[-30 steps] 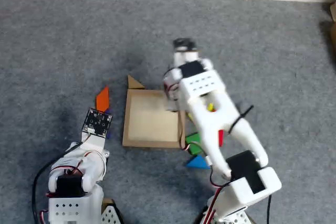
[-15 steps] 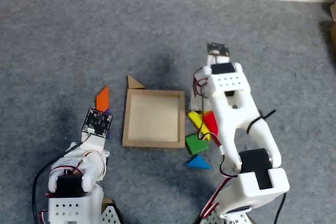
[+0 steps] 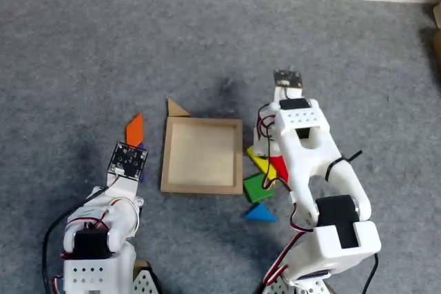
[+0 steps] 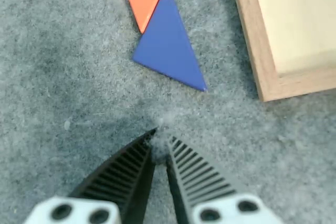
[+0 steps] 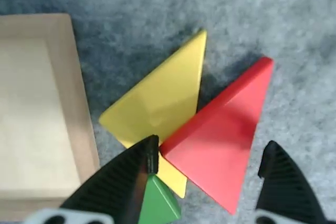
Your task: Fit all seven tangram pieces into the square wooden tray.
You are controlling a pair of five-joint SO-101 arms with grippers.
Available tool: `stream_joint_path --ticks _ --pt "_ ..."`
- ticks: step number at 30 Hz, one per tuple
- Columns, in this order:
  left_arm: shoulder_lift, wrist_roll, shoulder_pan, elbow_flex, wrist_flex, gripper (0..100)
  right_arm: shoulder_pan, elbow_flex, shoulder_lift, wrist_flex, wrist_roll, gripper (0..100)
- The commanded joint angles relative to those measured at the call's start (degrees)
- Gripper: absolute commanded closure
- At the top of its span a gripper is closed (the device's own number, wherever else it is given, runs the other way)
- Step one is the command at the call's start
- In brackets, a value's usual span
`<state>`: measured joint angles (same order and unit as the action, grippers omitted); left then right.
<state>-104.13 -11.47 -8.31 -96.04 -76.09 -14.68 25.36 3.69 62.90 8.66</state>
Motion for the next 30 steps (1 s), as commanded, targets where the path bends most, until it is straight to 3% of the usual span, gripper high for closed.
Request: stream_joint_path --ticks 1,7,12,30 --pt "-0.2 0.3 -0.6 -1.1 -0.4 100 0.7 -0.7 1.1 -0.6 -0.6 70.2" --pt "-0.2 0.3 -0.6 -1.1 -0.4 100 1.4 -0.8 6.9 -0.1 -1.3 70.4" --pt "-0.2 0.3 -0.6 -1.1 -0.4 100 1.5 -0.6 5.1 -0.2 -3.5 79.0" --pt "-0.2 0.3 -0.6 -1.1 -0.4 100 4.0 -0.4 0.4 -0.1 -6.8 91.6"
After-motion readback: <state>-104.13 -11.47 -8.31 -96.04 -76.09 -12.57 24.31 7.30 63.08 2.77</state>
